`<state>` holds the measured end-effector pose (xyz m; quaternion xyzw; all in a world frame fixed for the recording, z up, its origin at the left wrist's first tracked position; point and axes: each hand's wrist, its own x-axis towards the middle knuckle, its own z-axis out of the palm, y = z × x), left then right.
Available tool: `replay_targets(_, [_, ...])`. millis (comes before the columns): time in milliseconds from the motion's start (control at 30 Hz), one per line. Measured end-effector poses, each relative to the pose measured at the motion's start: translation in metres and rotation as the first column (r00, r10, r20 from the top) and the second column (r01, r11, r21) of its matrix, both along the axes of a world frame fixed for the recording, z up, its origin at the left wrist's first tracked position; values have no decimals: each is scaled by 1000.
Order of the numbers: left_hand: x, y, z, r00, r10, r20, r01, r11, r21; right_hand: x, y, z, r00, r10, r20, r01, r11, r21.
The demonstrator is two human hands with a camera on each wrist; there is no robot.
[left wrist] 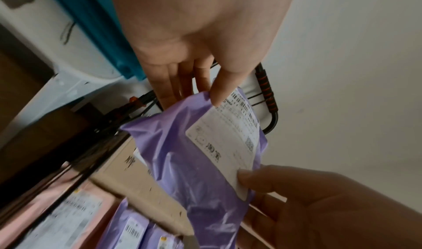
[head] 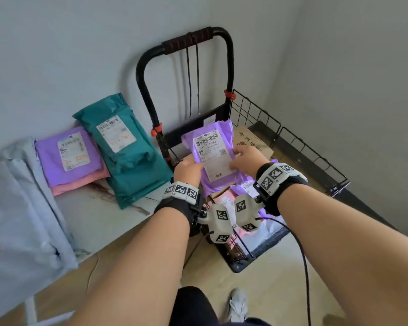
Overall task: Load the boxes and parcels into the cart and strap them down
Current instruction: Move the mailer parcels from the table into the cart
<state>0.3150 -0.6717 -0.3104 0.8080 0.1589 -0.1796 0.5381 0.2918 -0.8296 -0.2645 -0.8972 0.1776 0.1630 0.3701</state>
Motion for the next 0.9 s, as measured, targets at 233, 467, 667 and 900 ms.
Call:
replay_targets(233, [-22,-41,-33,996,-1,-93,-4,999,-53,-7,-50,-30,983,44,-178,-60,994,-87])
replay_targets(467, [0,-66,-57,975,-70,-213,68,998,-18,11,-78,-61,941,24,-336,-69,990,-122])
replay_targets(667, [6,-87,-85,938,-135,-318,131,991,-34,17,-98,-83,920,39,-391,-86,991,-103])
replay_targets(900, [0,-113,-122,912,13,-409,28,995,93,41,-118,-115,887,149,-436,-169,986,-8])
